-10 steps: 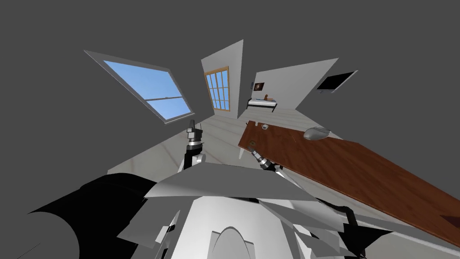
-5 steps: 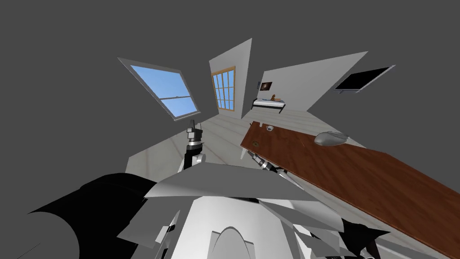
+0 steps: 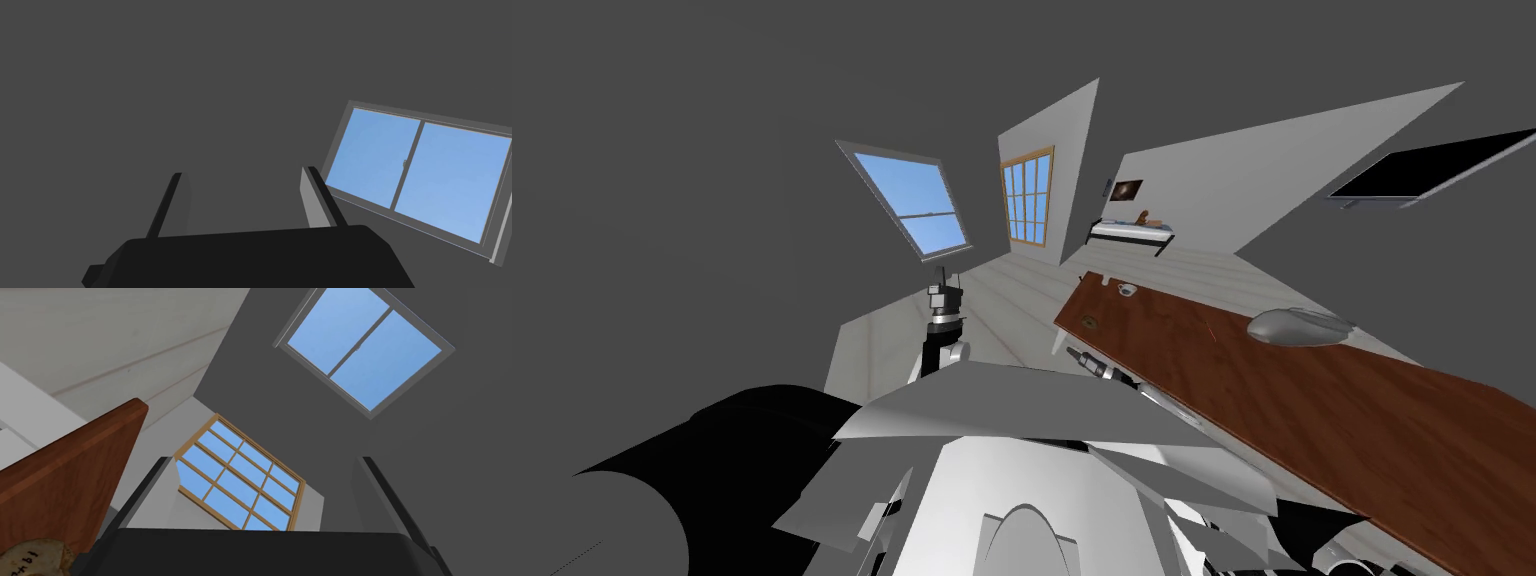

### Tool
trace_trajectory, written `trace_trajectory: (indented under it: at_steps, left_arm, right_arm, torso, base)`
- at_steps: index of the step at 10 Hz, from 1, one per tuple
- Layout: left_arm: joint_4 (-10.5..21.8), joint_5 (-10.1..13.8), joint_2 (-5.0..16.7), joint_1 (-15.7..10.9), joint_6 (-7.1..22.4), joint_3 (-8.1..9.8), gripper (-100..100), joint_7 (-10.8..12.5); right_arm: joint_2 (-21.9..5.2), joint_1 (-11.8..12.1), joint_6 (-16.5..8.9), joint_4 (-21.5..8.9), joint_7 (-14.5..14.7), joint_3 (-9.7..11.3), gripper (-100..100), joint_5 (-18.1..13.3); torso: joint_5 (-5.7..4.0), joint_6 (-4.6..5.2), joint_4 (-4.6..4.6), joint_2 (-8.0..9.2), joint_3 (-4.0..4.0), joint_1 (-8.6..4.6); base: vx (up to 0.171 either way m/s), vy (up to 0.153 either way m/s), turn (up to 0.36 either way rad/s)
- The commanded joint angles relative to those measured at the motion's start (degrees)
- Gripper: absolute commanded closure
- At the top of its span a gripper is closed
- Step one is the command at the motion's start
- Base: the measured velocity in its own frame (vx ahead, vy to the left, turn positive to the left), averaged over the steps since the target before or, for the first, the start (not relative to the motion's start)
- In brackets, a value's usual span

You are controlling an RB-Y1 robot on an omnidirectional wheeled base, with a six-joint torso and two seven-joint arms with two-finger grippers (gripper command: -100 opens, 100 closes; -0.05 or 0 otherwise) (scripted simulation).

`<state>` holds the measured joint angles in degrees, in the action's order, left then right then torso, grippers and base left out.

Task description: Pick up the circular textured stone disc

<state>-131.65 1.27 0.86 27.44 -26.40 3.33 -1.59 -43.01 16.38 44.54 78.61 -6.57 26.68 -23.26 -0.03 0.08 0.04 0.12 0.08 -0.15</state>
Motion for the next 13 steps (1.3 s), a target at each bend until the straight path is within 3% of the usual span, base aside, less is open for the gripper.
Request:
trace_trajectory:
  at_steps: [1,3,4,6,9,11,12,13]
  left_arm:
    - [0.0,0.0,0.0,0.0,0.0,0.00,0,0.0]
    - [0.0,0.0,0.0,0.0,0.0,0.00,0,0.0]
    - [0.0,0.0,0.0,0.0,0.0,0.00,0,0.0]
    - [0.0,0.0,0.0,0.0,0.0,0.00,0,0.0]
    - [0.0,0.0,0.0,0.0,0.0,0.00,0,0.0]
    - [0.0,0.0,0.0,0.0,0.0,0.01,0,0.0]
    - [0.0,0.0,0.0,0.0,0.0,0.01,0,0.0]
    - [0.0,0.0,0.0,0.0,0.0,0.00,0,0.0]
  right_arm:
    - [-2.4,-0.7,0.6,-2.9,0.2,2.0,-100,-1.7]
    - [-2.4,-0.7,0.6,-4.2,0.2,2.0,-100,-1.7]
    - [-4.4,-1.6,1.4,-7.1,0.2,3.8,-100,-3.0]
    - [-4.4,-1.6,1.4,-7.7,0.2,3.8,-100,-3.0]
    - [-8.3,-3.6,2.9,-12.9,0.4,7.2,-100,-5.6]
    - [-8.3,-3.6,2.9,-14.5,0.4,7.2,-100,-5.6]
    - [-10.1,-4.6,3.6,-16.4,0.5,8.9,-100,-6.9]
    - [-10.1,-4.6,3.6,-17.8,0.5,8.9,-100,-6.9]
  torso:
    - [0.00,0.00,0.00,0.00,0.00,0.00]
    - [0.00,0.02,-0.01,-0.03,-0.02,-0.03]
    - [0.00,0.02,-0.02,-0.10,-0.05,0.00]
    - [0.01,0.00,-0.01,-0.05,-0.03,0.01]
    - [0.00,0.00,-0.02,-0.08,-0.04,0.00]
    - [0.00,0.02,0.00,-0.03,-0.01,-0.03]
    - [-0.01,0.04,-0.02,-0.08,-0.04,-0.01]
    - [0.01,-0.04,-0.01,-0.08,-0.05,0.04]
  base:
    - [-0.053,-0.008,0.348]
    - [-0.029,-0.008,0.038]
    - [-0.038,0.010,0.297]
    - [-0.031,-0.006,0.083]
    - [-0.040,-0.001,0.269]
    - [-0.036,-0.007,0.054]
    - [-0.037,0.013,0.240]
    - [-0.037,0.004,0.198]
